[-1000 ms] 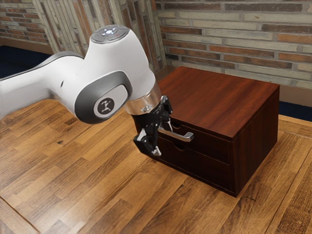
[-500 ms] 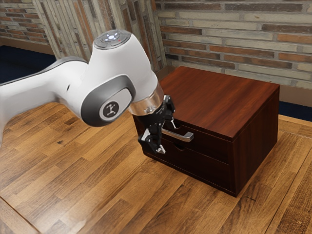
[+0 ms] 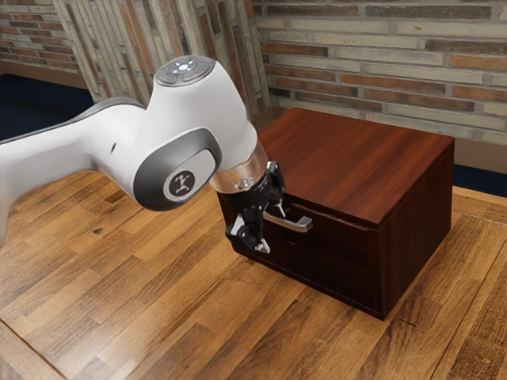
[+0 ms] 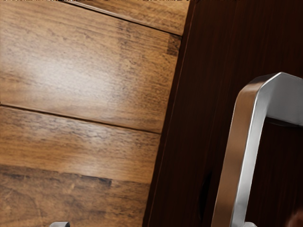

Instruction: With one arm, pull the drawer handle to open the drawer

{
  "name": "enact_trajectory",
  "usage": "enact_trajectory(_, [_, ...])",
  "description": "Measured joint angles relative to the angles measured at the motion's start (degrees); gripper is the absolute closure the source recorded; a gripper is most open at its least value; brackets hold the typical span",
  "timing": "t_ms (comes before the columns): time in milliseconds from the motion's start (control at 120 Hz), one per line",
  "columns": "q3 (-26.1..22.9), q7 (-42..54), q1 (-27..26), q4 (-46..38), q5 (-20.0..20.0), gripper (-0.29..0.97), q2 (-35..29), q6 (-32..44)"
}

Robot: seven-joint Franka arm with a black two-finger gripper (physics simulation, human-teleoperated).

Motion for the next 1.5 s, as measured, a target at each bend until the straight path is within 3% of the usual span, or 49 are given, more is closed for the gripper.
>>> enact_trajectory(175, [0.04, 0.16, 0.1, -0.03, 0.01, 0.4, -0.09, -0.32])
enact_trajectory(392, [0.1, 0.22, 0.07, -1.0, -0.03, 0.46, -0.93, -0.56])
enact_trajectory(1500, [-0.47, -0.22, 1.5, -10.4, 0.07, 0.48, -9.64, -0.58])
